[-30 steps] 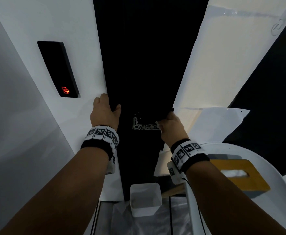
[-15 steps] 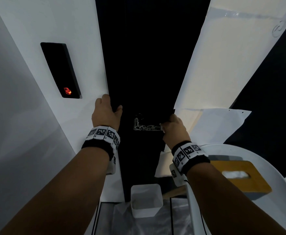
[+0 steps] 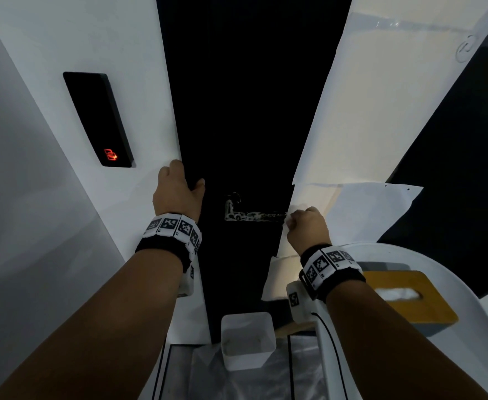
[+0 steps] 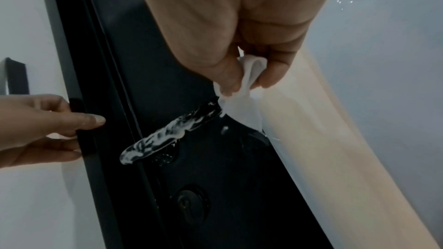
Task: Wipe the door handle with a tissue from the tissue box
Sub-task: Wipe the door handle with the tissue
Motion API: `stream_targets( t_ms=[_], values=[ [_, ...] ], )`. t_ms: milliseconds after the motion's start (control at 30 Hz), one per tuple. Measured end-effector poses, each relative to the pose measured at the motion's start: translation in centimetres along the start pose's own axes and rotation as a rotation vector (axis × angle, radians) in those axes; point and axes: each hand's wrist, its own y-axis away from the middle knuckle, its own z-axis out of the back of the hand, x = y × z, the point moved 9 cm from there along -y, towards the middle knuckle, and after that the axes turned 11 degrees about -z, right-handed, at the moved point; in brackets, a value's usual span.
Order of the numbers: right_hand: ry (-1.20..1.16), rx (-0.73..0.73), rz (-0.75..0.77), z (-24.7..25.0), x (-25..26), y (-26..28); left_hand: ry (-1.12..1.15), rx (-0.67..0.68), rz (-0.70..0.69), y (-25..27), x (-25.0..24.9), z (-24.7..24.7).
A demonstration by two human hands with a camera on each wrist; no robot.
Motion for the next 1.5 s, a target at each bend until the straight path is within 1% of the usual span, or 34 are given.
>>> stream_targets(
  t_ms=[100, 233, 267, 333, 400, 533, 567, 667, 800, 867, 933, 1000, 1100, 1167, 1367, 1433, 1500],
  values=[
    [-0.034, 0.001, 0.031, 0.3, 0.7, 0.1, -0.001, -0.003, 0.0, 0.1, -0.1, 0.1],
    [0.071, 0.094, 0.053, -0.5, 0.6, 1.0, -0.007, -0.002, 0.01, 0.1, -0.1, 0.2],
    [0.08, 0.101, 0.035, -0.4, 0.3, 1.1, -0.007, 0.0, 0.012, 0.1, -0.1, 0.2],
    [0.046, 0.071, 0.002, 0.1, 0.0, 1.1, -0.009, 0.002, 0.007, 0.1, -0.1, 0.2],
    [-0.007, 0.04, 0.004, 0.6, 0.4, 1.0, -0.008, 0.004, 0.003, 0.1, -0.1, 0.1],
    [-0.018, 0.074, 0.027, 0.5, 0.9, 1.5, -0.005, 0.006, 0.008, 0.1, -0.1, 0.0],
    [-0.018, 0.061, 0.03, 0.7, 0.7, 1.5, -0.007, 0.006, 0.008, 0.1, -0.1, 0.1],
    [-0.044, -0.014, 0.033, 1.8, 0.3, 1.0, -0.004, -0.002, -0.001, 0.1, -0.1, 0.1],
    [-0.136, -0.108, 0.092, 2.5, 1.3, 0.0, -0.002, 0.007, -0.001, 0.0, -0.1, 0.0],
    [-0.166, -0.103, 0.115, 2.3, 1.9, -0.2, 0.001, 0.006, -0.001, 0.1, 0.0, 0.0],
    [-0.162, -0.061, 0.128, 1.7, 2.1, -0.3, 0.001, 0.008, 0.001, 0.1, 0.0, 0.0],
    [-0.1, -0.035, 0.148, 0.7, 2.2, -0.3, 0.0, 0.011, 0.0, 0.0, 0.0, 0.0],
    [-0.034, -0.05, 0.156, 0.0, 2.1, -0.3, 0.0, 0.014, -0.005, 0.0, 0.1, 0.0],
    [-0.015, -0.051, 0.137, 0.0, 1.8, -0.5, -0.001, 0.014, -0.005, 0.0, 0.0, 0.0],
    [0.054, 0.02, 0.065, -0.1, 0.1, -1.1, 0.001, 0.009, -0.005, 0.0, 0.0, -0.1],
    [0.021, -0.005, 0.037, 0.2, -0.4, -1.0, 0.0, 0.011, -0.001, 0.1, 0.1, -0.1],
    [-0.053, -0.046, 0.041, 0.9, -0.2, -0.8, 0.0, 0.011, 0.003, 0.0, 0.1, 0.0]
  ],
)
